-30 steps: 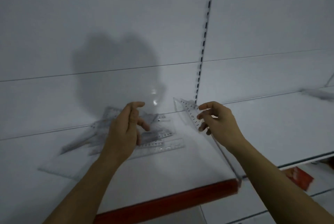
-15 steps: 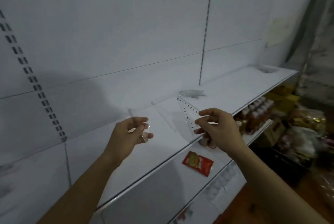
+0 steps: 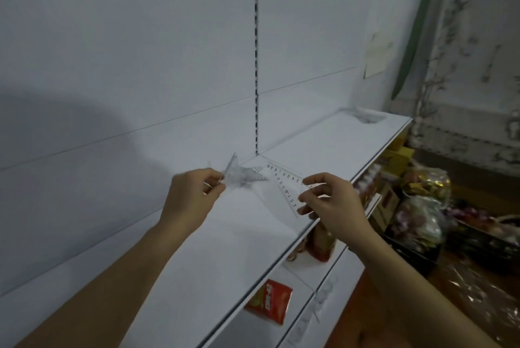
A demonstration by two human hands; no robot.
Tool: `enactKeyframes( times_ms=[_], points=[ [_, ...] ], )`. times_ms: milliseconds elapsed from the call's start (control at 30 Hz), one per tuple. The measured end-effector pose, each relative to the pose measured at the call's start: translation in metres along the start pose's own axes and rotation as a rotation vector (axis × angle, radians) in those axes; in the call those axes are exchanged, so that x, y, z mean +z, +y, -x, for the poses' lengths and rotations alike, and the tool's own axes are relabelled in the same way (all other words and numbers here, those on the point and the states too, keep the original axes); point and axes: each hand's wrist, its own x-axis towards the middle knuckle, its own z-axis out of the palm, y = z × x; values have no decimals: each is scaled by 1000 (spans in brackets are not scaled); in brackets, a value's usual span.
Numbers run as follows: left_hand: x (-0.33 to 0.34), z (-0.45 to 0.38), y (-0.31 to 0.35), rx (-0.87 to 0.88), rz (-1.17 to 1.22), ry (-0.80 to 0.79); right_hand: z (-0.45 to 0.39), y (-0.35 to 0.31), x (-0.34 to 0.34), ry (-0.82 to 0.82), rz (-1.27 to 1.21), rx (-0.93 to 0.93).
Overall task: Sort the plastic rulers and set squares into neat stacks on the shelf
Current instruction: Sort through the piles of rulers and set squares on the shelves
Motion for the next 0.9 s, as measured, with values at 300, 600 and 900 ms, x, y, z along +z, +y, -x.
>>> enactKeyframes(
  times_ms=[300, 600, 900],
  points=[
    [80, -91, -50, 411, -317, -173, -110, 25, 0, -8, 96, 51],
    [96, -119, -42, 383, -300, -156, -197, 60, -8, -41, 204, 15],
    [192, -163, -2, 212, -338, -254, -316, 112, -58, -47, 202, 16]
  ],
)
